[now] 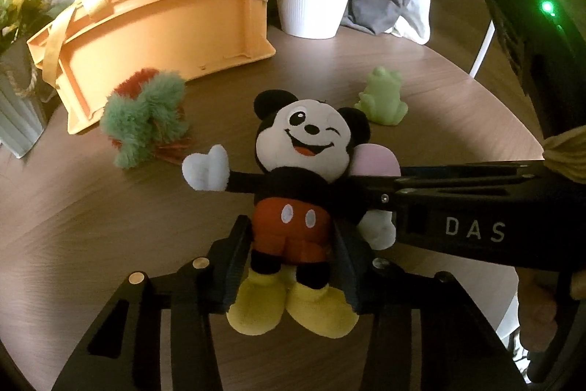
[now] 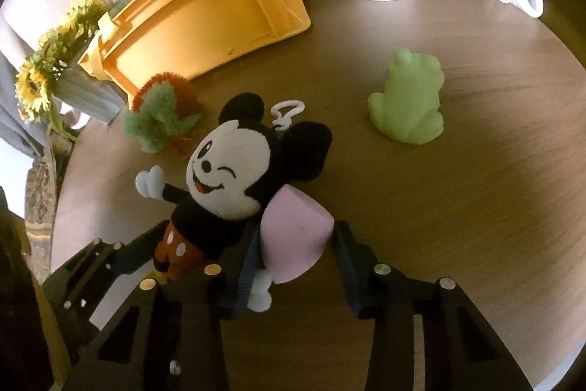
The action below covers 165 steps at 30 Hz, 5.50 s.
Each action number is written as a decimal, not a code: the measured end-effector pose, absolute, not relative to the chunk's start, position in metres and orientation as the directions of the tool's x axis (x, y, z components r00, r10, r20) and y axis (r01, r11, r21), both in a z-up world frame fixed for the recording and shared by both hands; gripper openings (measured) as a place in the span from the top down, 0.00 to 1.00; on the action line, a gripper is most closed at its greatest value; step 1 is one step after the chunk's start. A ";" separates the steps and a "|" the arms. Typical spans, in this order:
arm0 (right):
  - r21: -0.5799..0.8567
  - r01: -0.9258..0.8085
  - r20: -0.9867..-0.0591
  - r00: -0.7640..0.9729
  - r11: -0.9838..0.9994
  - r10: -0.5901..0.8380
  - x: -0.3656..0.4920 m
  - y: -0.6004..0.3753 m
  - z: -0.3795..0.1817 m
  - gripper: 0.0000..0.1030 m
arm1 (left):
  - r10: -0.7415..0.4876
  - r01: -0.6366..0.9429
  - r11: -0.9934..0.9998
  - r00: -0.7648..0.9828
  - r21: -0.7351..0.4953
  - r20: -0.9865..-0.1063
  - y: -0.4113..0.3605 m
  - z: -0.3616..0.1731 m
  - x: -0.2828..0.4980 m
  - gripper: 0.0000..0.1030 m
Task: Organize soft objects
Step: 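Grasp the Mickey plush body with the left tool while the right tool grasps its pink heart, then lift and carry the Mickey plush with both tools over the orange crate, then open both tools releasing the Mickey plush into the crate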
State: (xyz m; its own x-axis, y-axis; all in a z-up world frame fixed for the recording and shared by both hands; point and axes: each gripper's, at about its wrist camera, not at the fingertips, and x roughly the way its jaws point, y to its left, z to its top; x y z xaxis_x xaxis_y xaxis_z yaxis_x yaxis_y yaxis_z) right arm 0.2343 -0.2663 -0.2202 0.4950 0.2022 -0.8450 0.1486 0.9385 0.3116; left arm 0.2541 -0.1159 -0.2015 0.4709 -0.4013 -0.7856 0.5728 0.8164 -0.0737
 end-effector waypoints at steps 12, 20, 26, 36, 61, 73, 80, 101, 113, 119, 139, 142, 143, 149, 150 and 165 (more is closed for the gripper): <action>0.281 0.152 -0.834 0.527 0.948 0.163 0.223 -0.273 -0.206 0.62 | -0.406 0.566 0.821 0.492 -0.071 -0.770 -0.114 -0.190 0.248 0.61; 0.262 0.134 -0.819 0.554 0.956 0.147 0.219 -0.274 -0.191 0.62 | -0.389 0.533 0.844 0.541 -0.054 -0.746 -0.107 -0.176 0.243 0.62; 0.254 0.106 -0.800 0.581 0.961 0.147 0.218 -0.270 -0.176 0.62 | -0.380 0.502 0.863 0.586 -0.047 -0.716 -0.098 -0.158 0.242 0.62; 0.253 0.047 -0.754 0.635 0.966 0.166 0.221 -0.257 -0.144 0.62 | -0.359 0.446 0.894 0.675 -0.031 -0.645 -0.078 -0.123 0.240 0.62; 0.242 -0.074 -0.595 0.777 0.968 0.208 0.253 -0.217 -0.074 0.62 | -0.295 0.331 0.944 0.834 -0.004 -0.466 -0.025 -0.048 0.264 0.62; 0.253 -0.097 -0.498 0.840 0.963 0.216 0.267 -0.206 -0.041 0.62 | -0.298 0.336 0.941 0.873 0.034 -0.386 -0.015 -0.019 0.276 0.62; 0.253 -0.098 -0.454 0.867 0.963 0.207 0.279 -0.203 -0.027 0.62 | -0.295 0.340 0.937 0.889 0.074 -0.351 -0.013 -0.010 0.294 0.62; 0.205 -0.099 -0.386 0.906 0.974 0.173 0.337 -0.200 0.004 0.62 | -0.305 0.358 0.922 0.907 0.148 -0.291 -0.021 0.011 0.362 0.61; 0.202 -0.054 -0.421 0.897 0.978 0.136 0.395 -0.206 -0.009 0.62 | -0.332 0.410 0.890 0.883 0.201 -0.333 -0.033 -0.006 0.424 0.61; 0.205 -0.024 -0.452 0.884 0.979 0.117 0.417 -0.206 -0.023 0.62 | -0.351 0.455 0.863 0.852 0.218 -0.388 -0.043 -0.024 0.457 0.61; 0.141 0.083 -0.655 0.755 0.987 0.030 0.491 -0.225 -0.092 0.62 | -0.356 0.618 0.744 0.689 0.254 -0.632 -0.080 -0.087 0.512 0.61; 0.129 0.096 -0.678 0.735 0.987 0.017 0.496 -0.228 -0.098 0.62 | -0.344 0.633 0.728 0.669 0.262 -0.658 -0.083 -0.095 0.518 0.61; 0.125 0.096 -0.683 0.731 0.987 0.015 0.498 -0.228 -0.100 0.62 | -0.342 0.636 0.725 0.666 0.265 -0.663 -0.085 -0.096 0.520 0.61; 0.116 0.088 -0.704 0.710 0.989 0.019 0.506 -0.227 -0.106 0.62 | -0.334 0.649 0.718 0.637 0.250 -0.695 -0.086 -0.098 0.529 0.58; 0.116 0.088 -0.706 0.708 0.989 0.020 0.506 -0.227 -0.106 0.62 | -0.333 0.653 0.716 0.631 0.248 -0.700 -0.085 -0.098 0.531 0.57; 0.104 0.091 -0.681 0.732 0.990 0.005 0.495 -0.225 -0.095 0.49 | -0.300 0.522 0.837 0.689 0.164 -0.660 -0.061 -0.079 0.523 0.37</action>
State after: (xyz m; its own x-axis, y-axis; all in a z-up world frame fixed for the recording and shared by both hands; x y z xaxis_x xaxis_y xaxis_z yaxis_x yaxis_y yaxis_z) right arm 0.4952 -0.2253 -0.0948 0.7318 0.0049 -0.6814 0.0905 0.9904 0.1044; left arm 0.5231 -0.0605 -0.0789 0.6890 -0.3000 -0.6597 0.5215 0.8374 0.1638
